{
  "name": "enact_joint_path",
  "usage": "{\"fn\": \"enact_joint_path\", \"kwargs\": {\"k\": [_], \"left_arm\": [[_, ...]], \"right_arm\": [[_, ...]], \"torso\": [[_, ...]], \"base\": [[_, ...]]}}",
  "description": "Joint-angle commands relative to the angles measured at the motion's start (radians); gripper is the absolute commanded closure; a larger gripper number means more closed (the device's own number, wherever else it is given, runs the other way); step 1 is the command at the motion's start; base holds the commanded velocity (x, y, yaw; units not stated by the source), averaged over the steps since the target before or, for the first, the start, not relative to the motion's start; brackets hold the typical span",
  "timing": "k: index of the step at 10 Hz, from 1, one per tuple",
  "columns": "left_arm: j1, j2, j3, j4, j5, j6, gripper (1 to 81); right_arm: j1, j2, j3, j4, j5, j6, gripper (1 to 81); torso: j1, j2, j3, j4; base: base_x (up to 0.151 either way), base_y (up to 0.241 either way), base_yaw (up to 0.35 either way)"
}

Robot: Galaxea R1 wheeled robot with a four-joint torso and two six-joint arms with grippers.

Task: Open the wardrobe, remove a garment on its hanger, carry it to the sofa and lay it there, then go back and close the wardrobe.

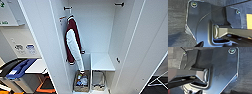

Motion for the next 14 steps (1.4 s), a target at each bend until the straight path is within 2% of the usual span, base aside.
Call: {"fn": "enact_joint_path", "kwargs": {"k": [1,4,9,11,14], "left_arm": [[-0.030,-0.009,0.003,-0.007,0.059,-0.004,1.0],[-0.030,-0.010,0.003,-0.007,0.059,-0.004,1.0],[-0.030,-0.016,0.013,-0.005,0.079,-0.007,1.0],[-0.030,-0.064,0.065,-0.008,0.093,-0.008,1.0],[-0.039,-0.234,0.267,-0.073,0.081,-0.019,1.0]], "right_arm": [[0.015,-0.007,0.003,-0.013,-0.055,-0.003,1.0],[0.015,-0.006,0.003,-0.012,-0.055,-0.003,1.0],[0.018,-0.027,0.049,0.000,-0.047,0.000,1.0],[0.027,-0.141,0.225,0.000,-0.040,0.006,1.0],[0.061,-0.323,0.481,0.002,-0.049,0.011,1.0]], "torso": [[0.000,0.000,0.000,0.000],[0.000,0.000,0.000,0.000],[0.001,0.001,0.000,0.000],[0.001,0.001,0.000,0.000],[0.001,0.001,0.000,0.000]], "base": [[0.120,0.000,0.000],[0.112,0.000,0.000],[0.000,0.000,0.000],[0.000,0.000,0.000],[0.000,0.000,0.000]]}}
